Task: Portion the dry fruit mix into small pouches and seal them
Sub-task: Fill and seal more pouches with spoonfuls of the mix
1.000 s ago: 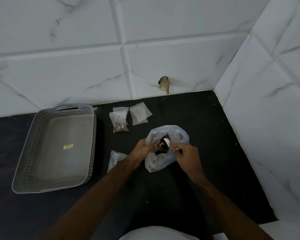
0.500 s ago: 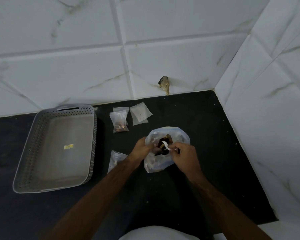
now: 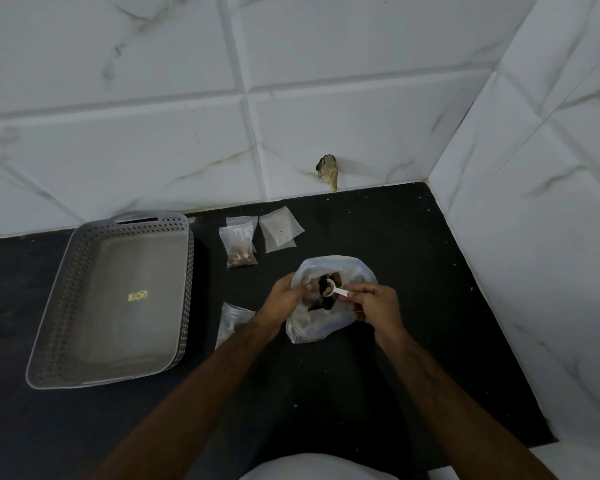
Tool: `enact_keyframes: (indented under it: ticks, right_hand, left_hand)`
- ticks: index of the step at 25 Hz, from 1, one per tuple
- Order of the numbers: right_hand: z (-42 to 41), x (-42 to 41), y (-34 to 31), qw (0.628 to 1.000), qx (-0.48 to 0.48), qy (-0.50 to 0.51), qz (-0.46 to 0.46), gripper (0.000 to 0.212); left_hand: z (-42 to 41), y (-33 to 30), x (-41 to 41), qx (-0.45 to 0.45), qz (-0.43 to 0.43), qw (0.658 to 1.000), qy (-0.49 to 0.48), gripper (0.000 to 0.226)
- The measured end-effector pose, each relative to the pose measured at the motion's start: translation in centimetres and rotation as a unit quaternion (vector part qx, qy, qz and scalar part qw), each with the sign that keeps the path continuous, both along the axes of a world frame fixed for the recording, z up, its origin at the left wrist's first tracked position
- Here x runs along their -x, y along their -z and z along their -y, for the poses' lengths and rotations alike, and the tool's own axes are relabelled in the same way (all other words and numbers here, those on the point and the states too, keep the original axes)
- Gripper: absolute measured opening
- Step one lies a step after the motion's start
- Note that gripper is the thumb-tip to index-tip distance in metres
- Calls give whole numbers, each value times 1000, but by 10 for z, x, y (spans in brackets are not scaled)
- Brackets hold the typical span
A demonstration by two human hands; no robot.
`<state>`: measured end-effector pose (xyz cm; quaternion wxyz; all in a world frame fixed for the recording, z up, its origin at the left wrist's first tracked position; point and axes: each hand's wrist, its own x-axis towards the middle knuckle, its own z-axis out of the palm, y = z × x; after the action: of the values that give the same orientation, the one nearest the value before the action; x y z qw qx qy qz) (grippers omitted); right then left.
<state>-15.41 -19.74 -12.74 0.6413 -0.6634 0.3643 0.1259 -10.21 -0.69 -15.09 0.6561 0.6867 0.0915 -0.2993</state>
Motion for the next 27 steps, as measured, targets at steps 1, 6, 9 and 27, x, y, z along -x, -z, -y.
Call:
enact_keyframes:
  ticks: [1,6,9,27]
  right_hand:
    - [0,0,0,1000,-7,3,-4,17]
    - [1,2,-2,994,-91,52,-16,20]
    - [4,4,-6,991,-118,53,-19,22]
    - [10,22,-59,984,-177,-11,35,22]
  left_hand:
    - [0,-1,1,0,3,1000,3,25]
    - [-3,-6,-2,4,9,1000,14,28]
    - [-2,-13,-2,-22,23,999,6,25]
    - [-98,-26,46,-271,355,893,-60,40]
